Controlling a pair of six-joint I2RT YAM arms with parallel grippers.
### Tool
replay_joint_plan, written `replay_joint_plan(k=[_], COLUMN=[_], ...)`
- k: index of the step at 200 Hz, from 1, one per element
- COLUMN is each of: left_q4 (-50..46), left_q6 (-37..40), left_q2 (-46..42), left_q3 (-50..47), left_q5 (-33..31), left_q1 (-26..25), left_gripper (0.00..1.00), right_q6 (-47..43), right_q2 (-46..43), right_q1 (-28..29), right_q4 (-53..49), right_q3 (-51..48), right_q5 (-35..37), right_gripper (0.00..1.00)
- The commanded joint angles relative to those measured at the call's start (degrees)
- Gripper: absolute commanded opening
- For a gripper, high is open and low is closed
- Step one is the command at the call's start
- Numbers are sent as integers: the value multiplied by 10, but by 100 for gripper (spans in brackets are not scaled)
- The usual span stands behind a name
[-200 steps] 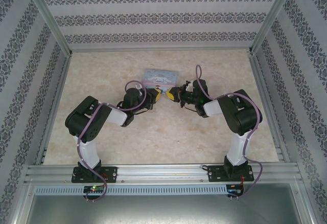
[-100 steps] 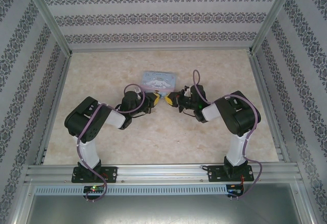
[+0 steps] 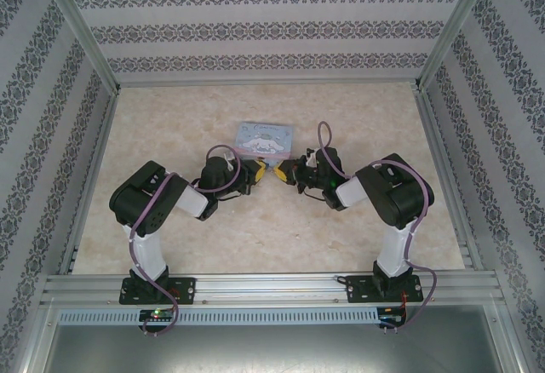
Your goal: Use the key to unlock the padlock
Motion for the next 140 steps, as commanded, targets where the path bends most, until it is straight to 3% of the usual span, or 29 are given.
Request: replay_joint_plan(k=[1, 41, 140], left_q4=[120, 121, 119], left_q6=[7, 19, 29], left_q2=[-6, -1, 8], left_q3=[12, 11, 11], left_q5=[138, 150, 156], left_q1=[-46, -45, -45], left_gripper=[0, 0, 0], right_q6=[-33, -42, 49], right_q2=[-18, -24, -20], right_q1=[35, 35, 36], right_q4=[18, 10, 34], right_q3=[5, 2, 1], right_q5=[-21, -16, -12], right_gripper=[0, 0, 0])
